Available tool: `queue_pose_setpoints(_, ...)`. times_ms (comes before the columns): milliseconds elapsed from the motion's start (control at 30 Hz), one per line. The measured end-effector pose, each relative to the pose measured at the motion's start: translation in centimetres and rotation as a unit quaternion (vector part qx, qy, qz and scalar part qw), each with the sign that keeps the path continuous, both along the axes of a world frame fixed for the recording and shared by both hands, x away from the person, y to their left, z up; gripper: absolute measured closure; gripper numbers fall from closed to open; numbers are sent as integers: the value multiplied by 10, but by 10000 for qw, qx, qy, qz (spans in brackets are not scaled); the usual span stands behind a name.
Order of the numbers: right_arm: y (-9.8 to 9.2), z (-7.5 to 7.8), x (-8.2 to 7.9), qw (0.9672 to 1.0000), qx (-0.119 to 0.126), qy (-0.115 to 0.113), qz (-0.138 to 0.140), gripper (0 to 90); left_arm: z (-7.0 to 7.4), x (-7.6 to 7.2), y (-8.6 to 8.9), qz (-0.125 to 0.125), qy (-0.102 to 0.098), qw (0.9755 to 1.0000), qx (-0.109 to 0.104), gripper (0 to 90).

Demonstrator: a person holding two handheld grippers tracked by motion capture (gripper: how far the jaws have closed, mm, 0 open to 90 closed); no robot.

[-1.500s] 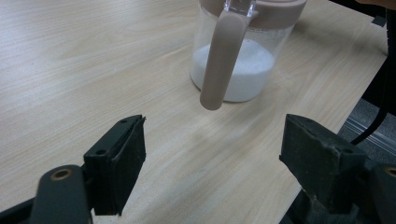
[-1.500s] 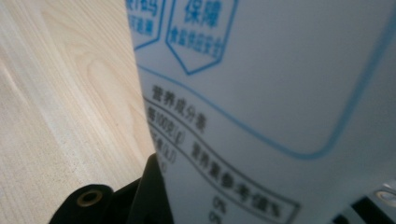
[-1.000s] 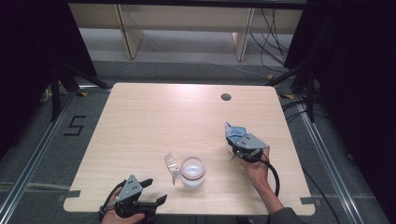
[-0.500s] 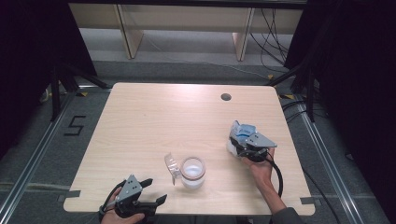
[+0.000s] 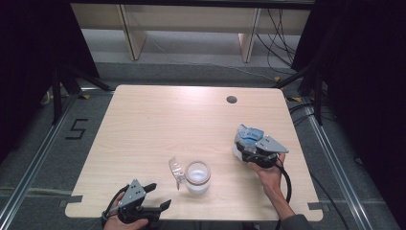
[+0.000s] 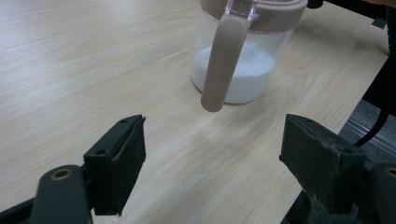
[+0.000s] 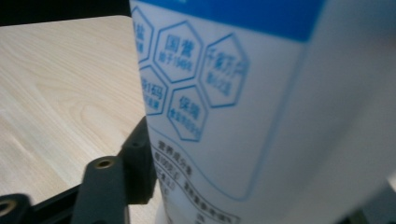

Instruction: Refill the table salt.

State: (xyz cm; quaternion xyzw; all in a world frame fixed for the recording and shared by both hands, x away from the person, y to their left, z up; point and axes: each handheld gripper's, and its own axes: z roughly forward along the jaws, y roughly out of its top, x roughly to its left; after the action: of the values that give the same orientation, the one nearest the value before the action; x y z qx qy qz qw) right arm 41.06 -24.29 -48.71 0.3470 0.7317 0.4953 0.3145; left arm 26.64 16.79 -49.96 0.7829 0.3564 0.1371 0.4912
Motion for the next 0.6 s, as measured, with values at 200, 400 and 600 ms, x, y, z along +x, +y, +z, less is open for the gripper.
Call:
queue_pose_setpoints(200, -5, 8, -17, 9999, 24, 59, -113, 310, 1, -1, 0, 40, 27, 10000, 16, 216)
queue_pose_setpoints(400, -10, 14, -34, 9998, -31, 107, -134, 289, 0, -2, -1, 96, 60, 9999, -73, 216)
queue_pose_setpoints(600, -13, 14, -44, 9996, -198, 133, -171, 283, 0, -1, 0, 119, 49, 9999, -91, 216)
